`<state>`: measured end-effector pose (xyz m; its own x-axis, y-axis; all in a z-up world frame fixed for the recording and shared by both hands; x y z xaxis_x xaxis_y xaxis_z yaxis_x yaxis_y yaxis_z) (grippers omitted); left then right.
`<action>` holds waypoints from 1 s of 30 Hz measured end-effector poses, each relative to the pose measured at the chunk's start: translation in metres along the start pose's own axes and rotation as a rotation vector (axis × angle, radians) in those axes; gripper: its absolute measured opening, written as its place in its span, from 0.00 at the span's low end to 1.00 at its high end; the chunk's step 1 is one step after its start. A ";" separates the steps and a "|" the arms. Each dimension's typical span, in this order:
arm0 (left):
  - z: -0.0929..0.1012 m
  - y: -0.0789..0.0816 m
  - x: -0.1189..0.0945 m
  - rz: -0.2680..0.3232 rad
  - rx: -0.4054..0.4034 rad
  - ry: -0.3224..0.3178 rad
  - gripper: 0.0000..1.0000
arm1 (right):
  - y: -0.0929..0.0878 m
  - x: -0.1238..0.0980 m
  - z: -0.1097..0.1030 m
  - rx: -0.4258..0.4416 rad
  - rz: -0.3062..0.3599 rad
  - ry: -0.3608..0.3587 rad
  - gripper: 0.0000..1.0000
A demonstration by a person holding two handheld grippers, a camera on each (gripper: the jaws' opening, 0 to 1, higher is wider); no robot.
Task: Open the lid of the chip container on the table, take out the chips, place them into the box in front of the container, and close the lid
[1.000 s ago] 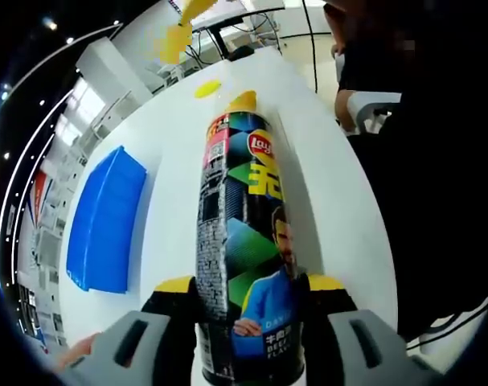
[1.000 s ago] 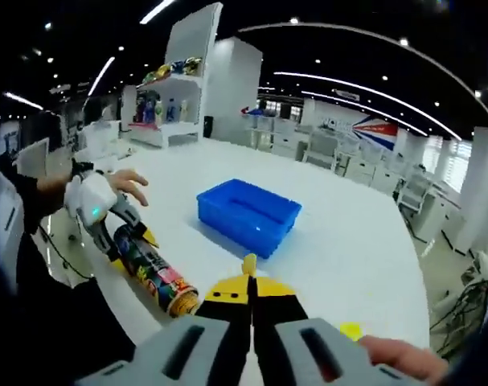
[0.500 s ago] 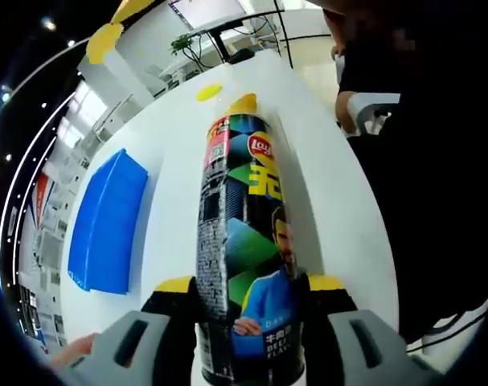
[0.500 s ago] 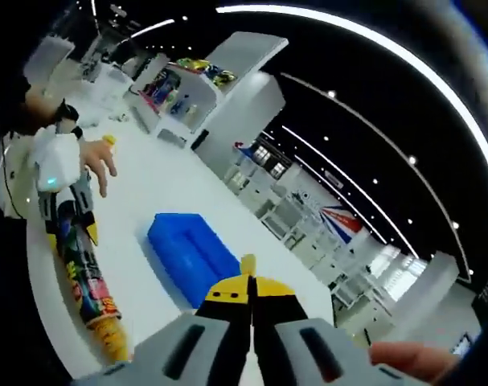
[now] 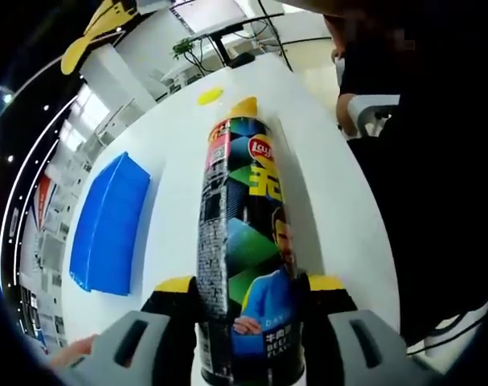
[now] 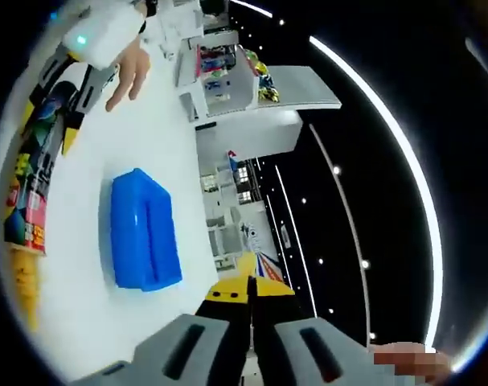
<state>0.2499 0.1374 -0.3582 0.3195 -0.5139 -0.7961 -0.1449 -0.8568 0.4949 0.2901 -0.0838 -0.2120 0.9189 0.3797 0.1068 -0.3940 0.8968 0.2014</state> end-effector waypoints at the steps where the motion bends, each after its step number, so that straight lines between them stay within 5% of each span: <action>1: 0.000 0.000 0.000 0.001 0.000 0.001 0.52 | -0.001 0.003 -0.001 -0.001 0.003 0.002 0.00; 8: 0.001 0.000 -0.001 0.004 0.000 0.004 0.52 | -0.003 0.042 -0.017 0.009 0.049 0.037 0.00; 15: 0.002 0.000 -0.002 0.003 -0.002 0.005 0.52 | -0.001 0.110 -0.053 0.093 0.097 0.164 0.00; 19: 0.002 0.001 -0.002 -0.006 -0.007 0.003 0.52 | -0.005 0.151 -0.082 0.232 0.066 0.276 0.00; 22: 0.001 0.001 -0.001 -0.005 -0.009 0.007 0.52 | -0.010 0.176 -0.103 0.255 0.046 0.342 0.00; 30: -0.001 0.000 0.000 0.013 -0.008 0.015 0.52 | -0.022 0.192 -0.125 0.414 -0.054 0.489 0.00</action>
<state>0.2510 0.1378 -0.3580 0.3320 -0.5240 -0.7843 -0.1419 -0.8498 0.5077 0.4779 -0.0022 -0.3172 0.8020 0.4836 -0.3506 -0.2314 0.7926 0.5641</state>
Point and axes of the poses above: the point that each gripper's makers call its tool centre point, and the gripper's own axes: x roughly forward along the fingers, z roughly to its right, y roughly out of its top, the point moved 10 cm from there along -x, roughly backward along the fingers
